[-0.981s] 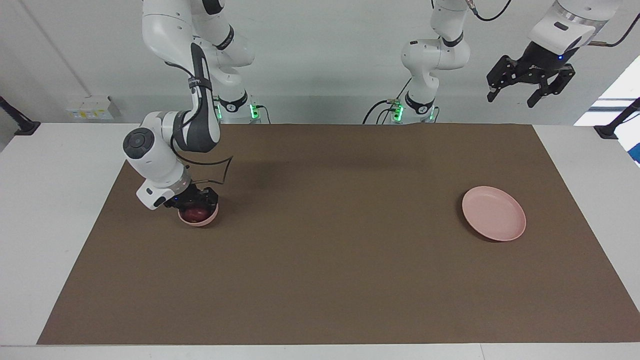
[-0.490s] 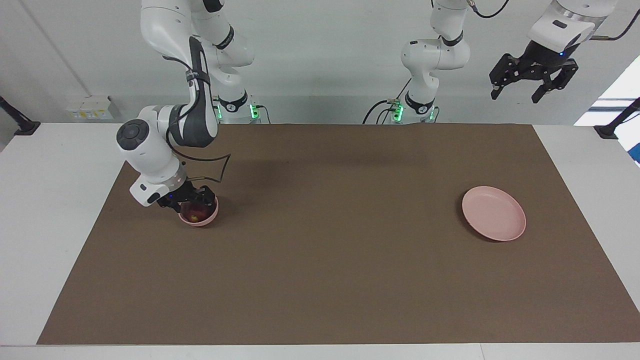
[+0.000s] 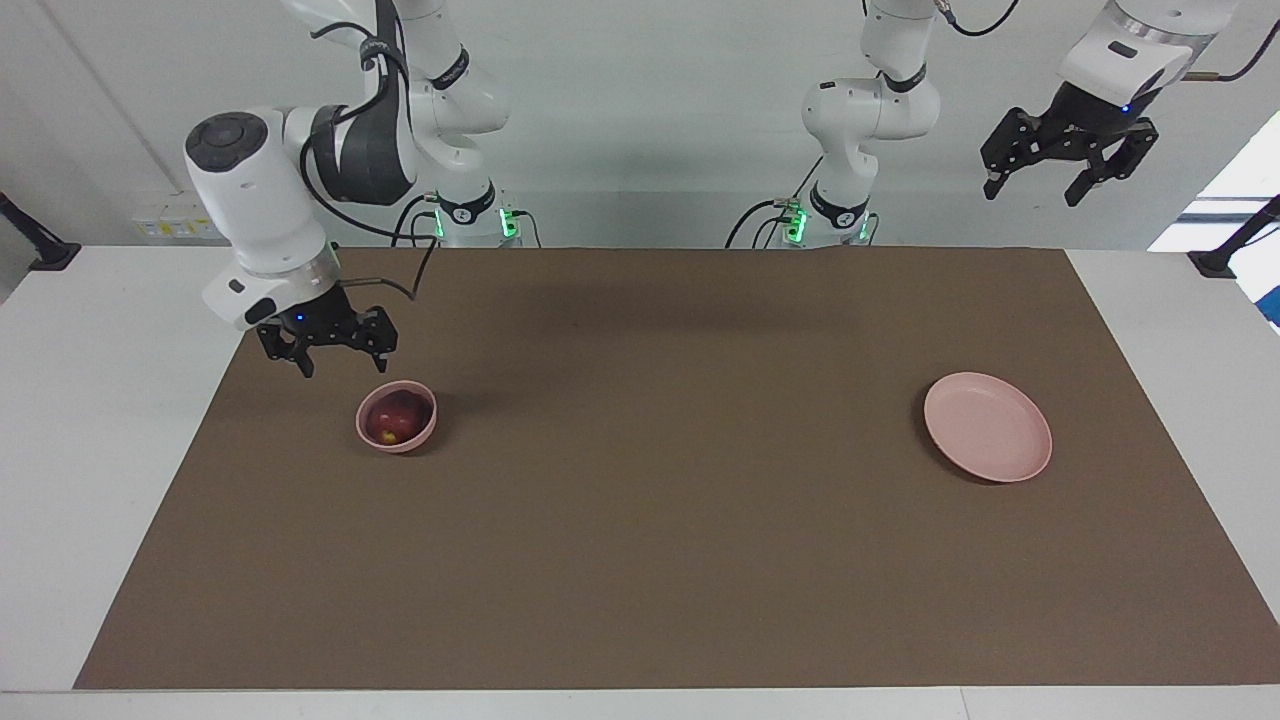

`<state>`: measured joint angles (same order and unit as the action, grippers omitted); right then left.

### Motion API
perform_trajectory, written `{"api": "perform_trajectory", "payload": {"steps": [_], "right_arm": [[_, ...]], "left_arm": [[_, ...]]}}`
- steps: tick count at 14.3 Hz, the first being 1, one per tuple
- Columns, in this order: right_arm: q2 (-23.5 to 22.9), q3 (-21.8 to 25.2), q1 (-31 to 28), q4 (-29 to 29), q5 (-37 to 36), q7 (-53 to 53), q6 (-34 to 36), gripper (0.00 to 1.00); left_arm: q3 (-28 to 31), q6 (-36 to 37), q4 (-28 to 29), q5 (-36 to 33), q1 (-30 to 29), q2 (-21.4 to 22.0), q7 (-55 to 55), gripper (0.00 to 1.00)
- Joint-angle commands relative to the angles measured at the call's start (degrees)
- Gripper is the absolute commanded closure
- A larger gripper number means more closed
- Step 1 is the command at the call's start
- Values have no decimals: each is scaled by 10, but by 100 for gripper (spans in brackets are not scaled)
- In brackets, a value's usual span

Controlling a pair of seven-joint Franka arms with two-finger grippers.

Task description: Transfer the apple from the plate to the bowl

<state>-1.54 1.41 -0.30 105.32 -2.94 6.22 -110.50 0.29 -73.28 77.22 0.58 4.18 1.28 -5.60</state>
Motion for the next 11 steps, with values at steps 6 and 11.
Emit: {"api": "perform_trajectory", "payload": {"steps": [6,11], "right_arm": [[66,7,-14,-120,-3,-29,181,0],[83,14,-13,-159,9,-30,239,0]], "left_arm": [[8,-5,19,-9,3,15,1,0],[9,-5,19,-9,3,15,1,0]]}}
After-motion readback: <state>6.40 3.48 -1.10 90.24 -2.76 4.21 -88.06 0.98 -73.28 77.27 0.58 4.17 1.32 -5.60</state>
